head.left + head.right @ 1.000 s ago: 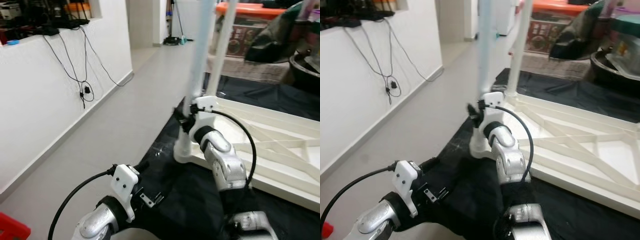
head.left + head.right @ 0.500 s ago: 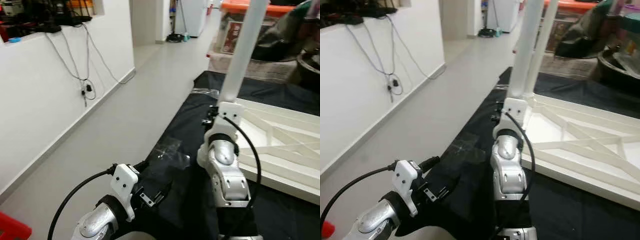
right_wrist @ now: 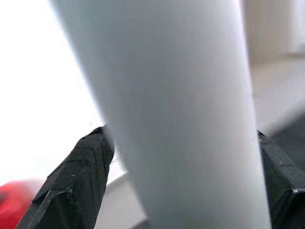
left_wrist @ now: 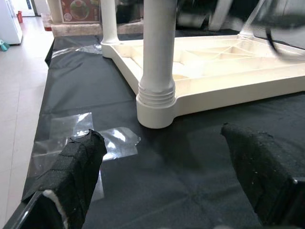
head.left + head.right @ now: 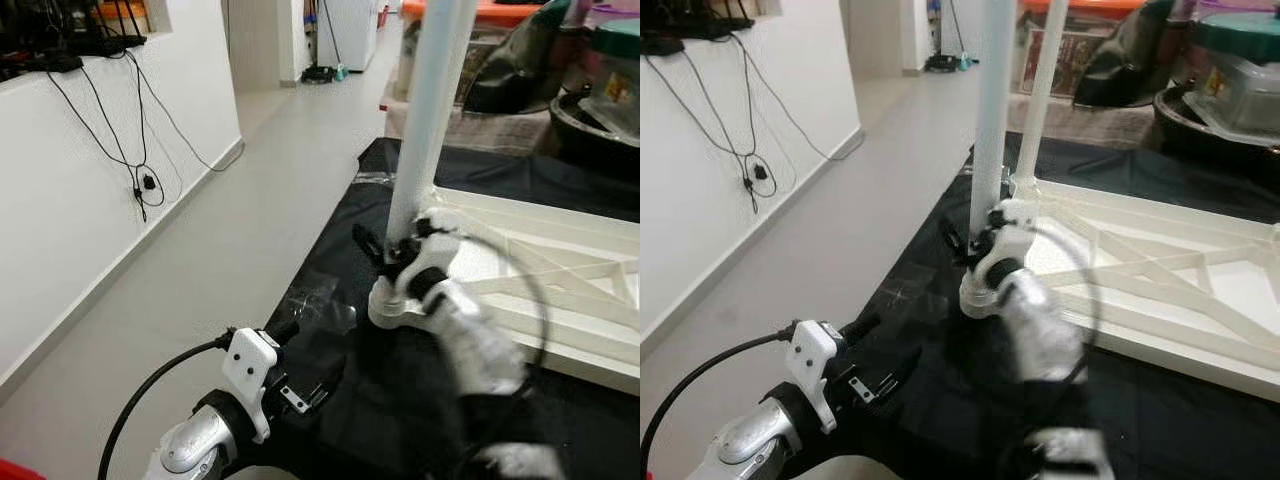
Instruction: Building children table
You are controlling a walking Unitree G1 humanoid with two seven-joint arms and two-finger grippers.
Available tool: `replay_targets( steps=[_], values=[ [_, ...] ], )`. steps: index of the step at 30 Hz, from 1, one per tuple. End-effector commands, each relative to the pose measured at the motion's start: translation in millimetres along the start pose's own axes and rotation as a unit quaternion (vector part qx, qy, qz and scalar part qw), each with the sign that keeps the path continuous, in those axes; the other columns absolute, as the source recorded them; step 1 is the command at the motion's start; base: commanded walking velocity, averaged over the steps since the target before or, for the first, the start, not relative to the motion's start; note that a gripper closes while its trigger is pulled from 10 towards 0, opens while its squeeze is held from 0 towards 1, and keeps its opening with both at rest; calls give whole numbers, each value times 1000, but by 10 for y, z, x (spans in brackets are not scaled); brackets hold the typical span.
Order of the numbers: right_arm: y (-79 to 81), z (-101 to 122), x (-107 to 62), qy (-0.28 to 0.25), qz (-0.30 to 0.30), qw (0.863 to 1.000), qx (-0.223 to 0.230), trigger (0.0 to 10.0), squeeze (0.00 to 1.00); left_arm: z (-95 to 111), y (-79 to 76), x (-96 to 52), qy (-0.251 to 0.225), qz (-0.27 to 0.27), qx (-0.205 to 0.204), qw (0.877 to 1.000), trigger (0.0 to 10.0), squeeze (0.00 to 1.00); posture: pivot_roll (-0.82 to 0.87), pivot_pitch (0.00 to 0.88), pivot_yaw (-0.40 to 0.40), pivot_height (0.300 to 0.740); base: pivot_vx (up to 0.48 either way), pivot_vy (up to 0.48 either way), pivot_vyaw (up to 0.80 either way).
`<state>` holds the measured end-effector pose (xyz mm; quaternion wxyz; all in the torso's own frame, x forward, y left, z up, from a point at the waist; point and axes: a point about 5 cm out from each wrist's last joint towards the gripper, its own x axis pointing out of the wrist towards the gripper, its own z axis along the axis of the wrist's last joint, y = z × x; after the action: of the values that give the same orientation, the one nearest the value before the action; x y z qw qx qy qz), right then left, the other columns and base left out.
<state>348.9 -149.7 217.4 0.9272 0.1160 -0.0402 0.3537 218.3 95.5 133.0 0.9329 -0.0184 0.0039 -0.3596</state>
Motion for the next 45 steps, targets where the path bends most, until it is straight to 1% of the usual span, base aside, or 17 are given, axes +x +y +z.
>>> replay_targets(
  steps=[1, 4, 6, 14, 15, 17, 18, 27, 30, 32, 33, 36, 38, 39, 43, 44, 45],
  values=[
    [173, -88, 92, 16, 105, 994, 27, 10000, 0, -12, -6, 17, 1, -2, 6, 1000, 10000, 0, 117, 44, -6, 740, 0, 0, 0],
    [184, -94, 93, 29, 137, 990, 25, 10000, 0, -9, -6, 21, 0, -2, 6, 1000, 10000, 0, 119, 43, -6, 740, 0, 0, 0],
    [287, -119, 127, 66, 247, 967, 5, 10000, 0, 4, -8, 32, -2, -1, 8, 1000, 10000, 0, 137, 41, -15, 740, 0, 0, 0],
    [498, -181, 262, 107, 374, 921, -4, 10000, 0, 13, -13, 12, -3, 2, 9, 1000, 10000, 0, 151, 42, -19, 740, 0, 0, 0],
    [525, -203, 269, 118, 395, 911, -3, 6157, 0, 11, -15, 8, -3, 2, 8, 1000, 10000, 0, 151, 43, -20, 740, 0, 0, 0],
    [536, -215, 268, 125, 407, 905, -2, 6157, 0, 10, -16, 6, -3, 2, 8, 1000, 10000, 0, 152, 43, -19, 740, 0, 0, 0],
    [549, -235, 255, 132, 420, 898, -2, 0, 0, 9, -17, 5, -3, 2, 8, 1000, 10000, 0, 153, 45, -18, 740, 0, 0, 0],
    [499, -264, 261, 123, 397, 909, -22, 0, 0, 9, -18, 9, -3, 2, 9, 1000, 10000, 0, 149, 45, -16, 740, 0, 0, 0],
    [340, -245, 327, 61, 211, 975, -31, 0, 0, 4, -25, 14, -3, 2, 7, 1000, 10000, 0, 141, 45, -18, 740, 0, 0, 0],
    [340, -245, 327, 61, 211, 975, -31, 0, 0, 4, -25, 14, -3, 2, 7, 1000, 10000, 0, 141, 45, -18, 740, 0, 0, 0],
    [257, -228, 331, 40, 118, 992, -36, 0, 0, 1, -26, 15, -3, 0, 8, 1000, 10000, 0, 139, 41, -17, 740, 0, 0, 0],
    [257, -228, 331, 40, 118, 992, -36, 0, 0, 1, -26, 15, -3, 0, 8, 1000, 10000, 0, 139, 41, -17, 740, 0, 0, 0],
    [170, -244, 308, 38, 12, 998, -57, 0, 0, -4, -17, 14, -2, 0, 8, 1000, 10000, 0, 129, 38, -9, 740, 0, 0, 0],
    [27, -274, 201, 27, -152, 986, -68, 0, 0, -9, -10, 16, -1, -2, 9, 1000, 10000, 0, 124, 38, -5, 740, 0, 0, 0],
    [27, -274, 201, 27, -152, 986, -68, 0, 0, -9, -10, 16, -1, -2, 9, 1000, 10000, 0, 124, 38, -5, 740, 0, 0, 0],
    [-60, -306, 17, 19, -315, 946, -76, 0, 0, -11, -6, 19, -1, -4, 10, 1000, 10000, 0, 124, 33, -4, 740, 0, 0, 0],
    [-60, -306, 17, 19, -315, 946, -76, 0, 0, -11, -6, 19, -1, -4, 10, 1000, 10000, 0, 124, 33, -4, 740, 0, 0, 0]
  ],
)
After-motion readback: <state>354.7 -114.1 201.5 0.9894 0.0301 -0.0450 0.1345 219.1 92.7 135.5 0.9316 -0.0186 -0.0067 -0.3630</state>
